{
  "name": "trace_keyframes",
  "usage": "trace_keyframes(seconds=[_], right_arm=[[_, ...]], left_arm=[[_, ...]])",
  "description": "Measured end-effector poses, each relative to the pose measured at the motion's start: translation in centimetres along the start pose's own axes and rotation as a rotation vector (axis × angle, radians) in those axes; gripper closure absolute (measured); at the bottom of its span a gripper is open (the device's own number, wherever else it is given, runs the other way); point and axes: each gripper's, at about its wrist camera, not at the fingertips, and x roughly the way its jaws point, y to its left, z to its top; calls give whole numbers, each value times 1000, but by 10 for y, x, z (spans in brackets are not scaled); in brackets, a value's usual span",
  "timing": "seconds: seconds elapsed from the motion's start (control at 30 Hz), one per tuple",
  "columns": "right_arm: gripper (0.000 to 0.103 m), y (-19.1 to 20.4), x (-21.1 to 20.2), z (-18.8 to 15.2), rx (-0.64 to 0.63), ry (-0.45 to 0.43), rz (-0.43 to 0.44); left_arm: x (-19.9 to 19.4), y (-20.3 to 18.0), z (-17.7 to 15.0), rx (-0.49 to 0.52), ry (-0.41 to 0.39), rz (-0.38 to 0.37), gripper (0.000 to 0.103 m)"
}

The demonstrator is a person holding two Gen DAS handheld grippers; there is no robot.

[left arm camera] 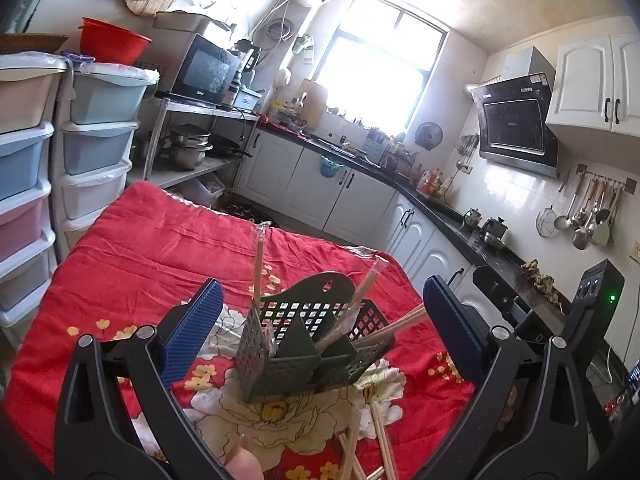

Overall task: Organize utensils
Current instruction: 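Withdraw both grippers and move them down toward the chopstick pile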

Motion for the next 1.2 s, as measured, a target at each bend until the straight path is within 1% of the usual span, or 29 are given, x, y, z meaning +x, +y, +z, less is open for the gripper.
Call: trace_keyframes(seconds=[0.4,0.53,0.83,1.1,1.2], right_arm=[[24,7,-16,-17,-30,46,3],[24,11,-21,-22,-46,57,-2],[24,19,-31,-31,-78,73,-3],[24,24,-35,-44,-98,109,3],[24,24,-35,-49,-99,119,-1]], left_arm=[[-12,3,-24,-11,42,-13,11],[-12,1,-34,5,64,-2,11],[-10,3,-52,0,110,2,11],[-10,8,-64,0,143,17,11],[-11,11,-72,-7,167,20,11]])
